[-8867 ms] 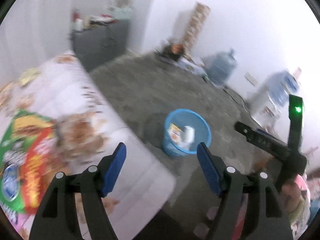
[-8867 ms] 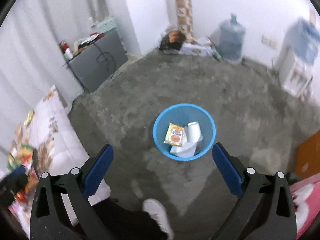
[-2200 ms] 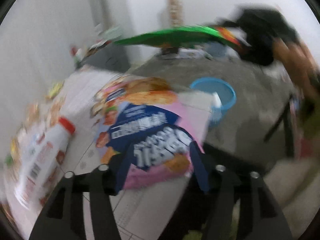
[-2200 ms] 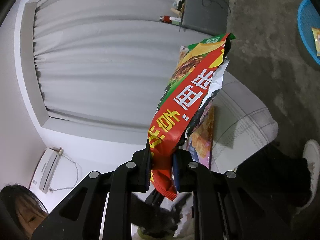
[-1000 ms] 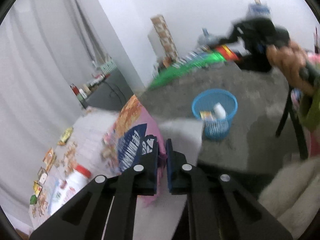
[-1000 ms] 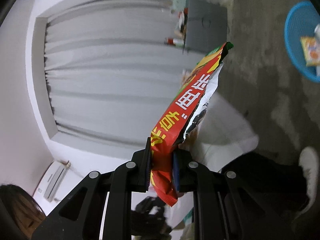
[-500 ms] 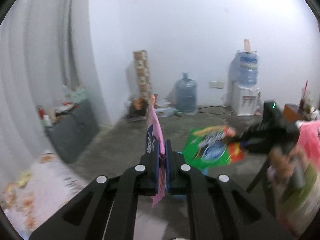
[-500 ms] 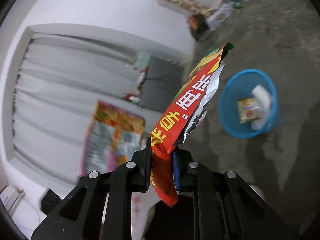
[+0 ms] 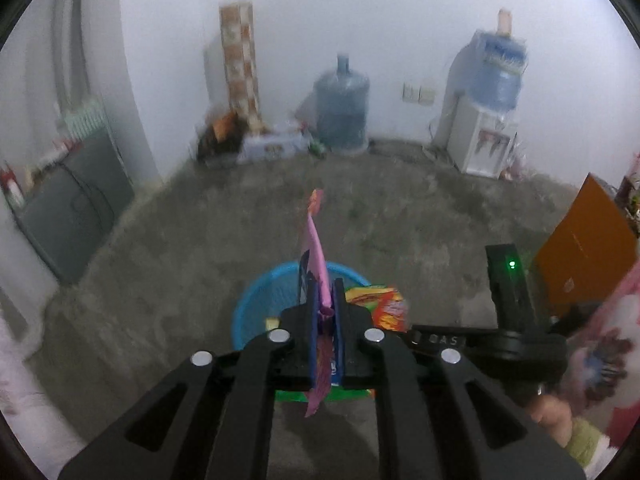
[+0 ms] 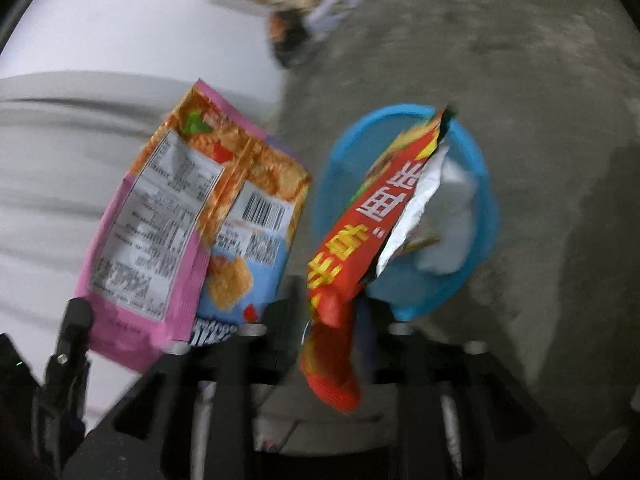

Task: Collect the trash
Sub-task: 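Carry the pink snack bag and red noodle bag over the wastebasket and open both tools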

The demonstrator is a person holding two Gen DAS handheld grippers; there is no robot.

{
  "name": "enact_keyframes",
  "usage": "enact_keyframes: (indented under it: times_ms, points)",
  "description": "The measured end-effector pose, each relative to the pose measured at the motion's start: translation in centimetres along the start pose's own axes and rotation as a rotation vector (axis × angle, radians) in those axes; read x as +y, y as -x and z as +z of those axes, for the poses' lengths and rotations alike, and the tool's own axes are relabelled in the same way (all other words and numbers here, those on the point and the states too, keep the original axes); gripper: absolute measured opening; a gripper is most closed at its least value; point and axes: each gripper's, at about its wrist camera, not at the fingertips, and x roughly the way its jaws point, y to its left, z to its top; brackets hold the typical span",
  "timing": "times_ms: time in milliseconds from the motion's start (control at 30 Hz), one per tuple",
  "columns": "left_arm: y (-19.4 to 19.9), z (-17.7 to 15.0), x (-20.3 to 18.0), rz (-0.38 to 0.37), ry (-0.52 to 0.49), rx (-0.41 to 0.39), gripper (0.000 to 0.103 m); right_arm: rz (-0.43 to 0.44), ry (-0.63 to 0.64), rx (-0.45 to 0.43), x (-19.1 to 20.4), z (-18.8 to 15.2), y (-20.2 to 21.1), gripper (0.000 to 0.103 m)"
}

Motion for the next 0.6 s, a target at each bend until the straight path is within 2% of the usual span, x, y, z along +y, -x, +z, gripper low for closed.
enact_keyframes:
  times_ms: [33,67,100,167,200,267,433,500,600]
  points:
    - [-2.3,-0.4,-0.2,-0.001,-0.002,0.050,0.016,-0.053,-0.063,0.013,-2.0,0.4,-1.1,0.067]
    - [-4.4,-0.9,-0.4,-0.003,-0.002,0.092,0.028,-0.073,-0.104,0.030,-3.2,0.4,-1.5,0.067]
    - [-5.7,-1.2,-0.5,-0.012,0.006,0.119,0.036,-0.071,-0.147,0.040,-4.2,0.4,-1.5,0.067]
    - [-7.6,-1.8,-0.3,-0.025,0.041,0.155,0.037,-0.037,-0.178,0.020,-5.4,0.3,-0.4,0.067]
    - [-7.9,-1.9,-0.3,-0.046,0.061,0.154,0.042,-0.034,-0.170,0.008,-5.4,0.3,-0.1,0.068]
    - [-7.7,-1.8,0.1,-0.066,0.083,0.134,0.053,-0.045,-0.148,-0.016,-5.5,0.4,0.9,0.070]
    - [-5.0,0.2,0.9,-0.066,0.162,0.062,0.061,-0.022,-0.142,-0.067,-5.6,0.5,2.7,0.070]
    - [-3.2,1.1,1.3,-0.051,0.183,0.027,0.065,-0.029,-0.105,-0.085,-4.7,0.0,3.3,0.066]
    - [-0.5,1.9,2.1,-0.033,0.213,-0.001,0.065,-0.065,0.044,-0.106,-1.6,-0.2,3.3,0.055]
